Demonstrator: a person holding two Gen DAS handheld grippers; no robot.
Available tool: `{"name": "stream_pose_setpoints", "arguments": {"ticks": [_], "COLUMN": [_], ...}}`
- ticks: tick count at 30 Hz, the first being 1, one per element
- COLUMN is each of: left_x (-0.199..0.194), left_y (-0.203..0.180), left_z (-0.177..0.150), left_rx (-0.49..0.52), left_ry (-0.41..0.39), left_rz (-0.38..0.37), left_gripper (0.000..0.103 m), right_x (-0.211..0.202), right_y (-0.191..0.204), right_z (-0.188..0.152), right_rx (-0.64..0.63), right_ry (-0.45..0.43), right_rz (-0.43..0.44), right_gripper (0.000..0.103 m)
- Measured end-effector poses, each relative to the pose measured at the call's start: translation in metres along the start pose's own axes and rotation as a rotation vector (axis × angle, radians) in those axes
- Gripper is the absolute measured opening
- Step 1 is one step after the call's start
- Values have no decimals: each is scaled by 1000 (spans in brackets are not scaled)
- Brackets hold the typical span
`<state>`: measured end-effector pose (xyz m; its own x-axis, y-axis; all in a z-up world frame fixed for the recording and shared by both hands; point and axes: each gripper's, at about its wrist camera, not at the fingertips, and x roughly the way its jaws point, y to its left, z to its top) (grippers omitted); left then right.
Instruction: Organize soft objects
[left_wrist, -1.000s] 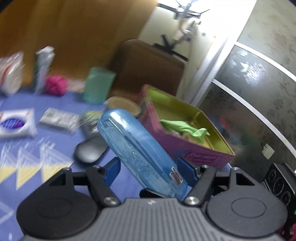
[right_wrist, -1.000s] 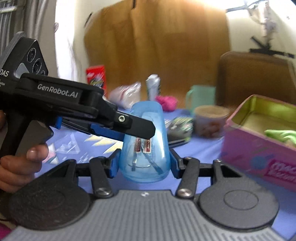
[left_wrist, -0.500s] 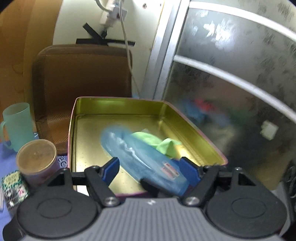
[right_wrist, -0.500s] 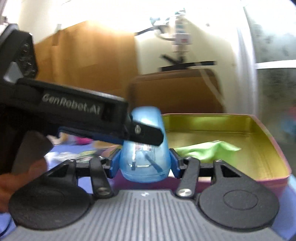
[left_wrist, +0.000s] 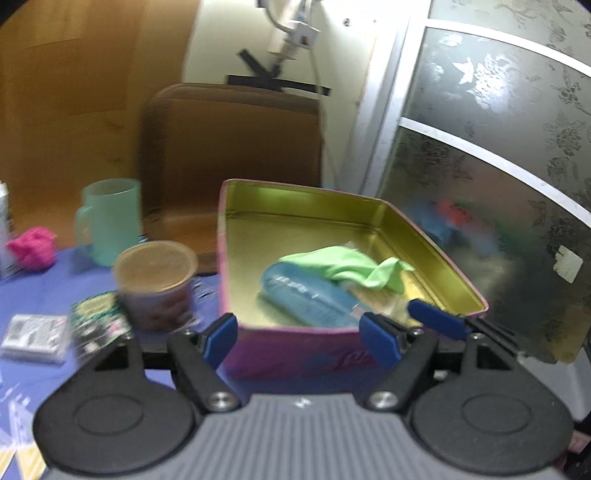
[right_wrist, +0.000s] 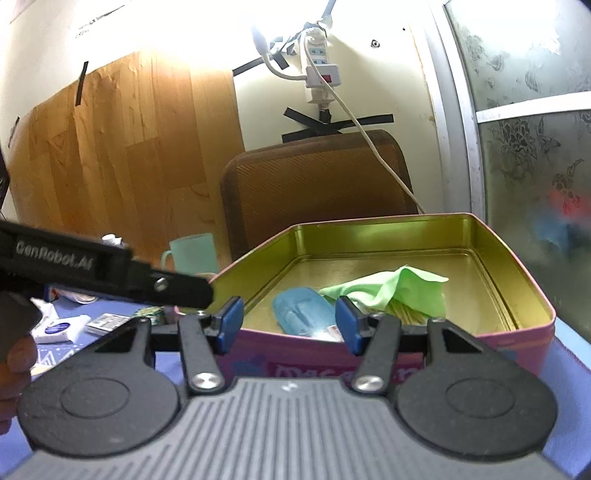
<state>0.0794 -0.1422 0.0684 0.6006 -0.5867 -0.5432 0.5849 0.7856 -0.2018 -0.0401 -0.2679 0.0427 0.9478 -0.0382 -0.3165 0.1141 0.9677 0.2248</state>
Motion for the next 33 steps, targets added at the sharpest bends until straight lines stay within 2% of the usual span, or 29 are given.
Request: {"name": "stream_pose_setpoints", "arguments": {"ticks": [9, 19, 29, 33], "left_x": [-34, -58, -77, -84], "left_y": [32, 92, 134, 149], "left_z": [-33, -64, -85, -92], "left_rx": [-7, -107, -141, -159], "left_ry": [36, 83, 85, 78], "left_rz": [177, 350, 524, 577], "left_gripper": [79, 81, 83, 91], "right_x": [-7, 6, 26, 31], "right_y": [26, 71, 112, 127], "right_z": [-5, -14, -24, -28], "right_rx": [9, -32, -82, -111], "right_ry": [56, 158, 241, 266], "right_rz": [34, 123, 208, 239], "right_gripper": [58, 58, 58, 60]}}
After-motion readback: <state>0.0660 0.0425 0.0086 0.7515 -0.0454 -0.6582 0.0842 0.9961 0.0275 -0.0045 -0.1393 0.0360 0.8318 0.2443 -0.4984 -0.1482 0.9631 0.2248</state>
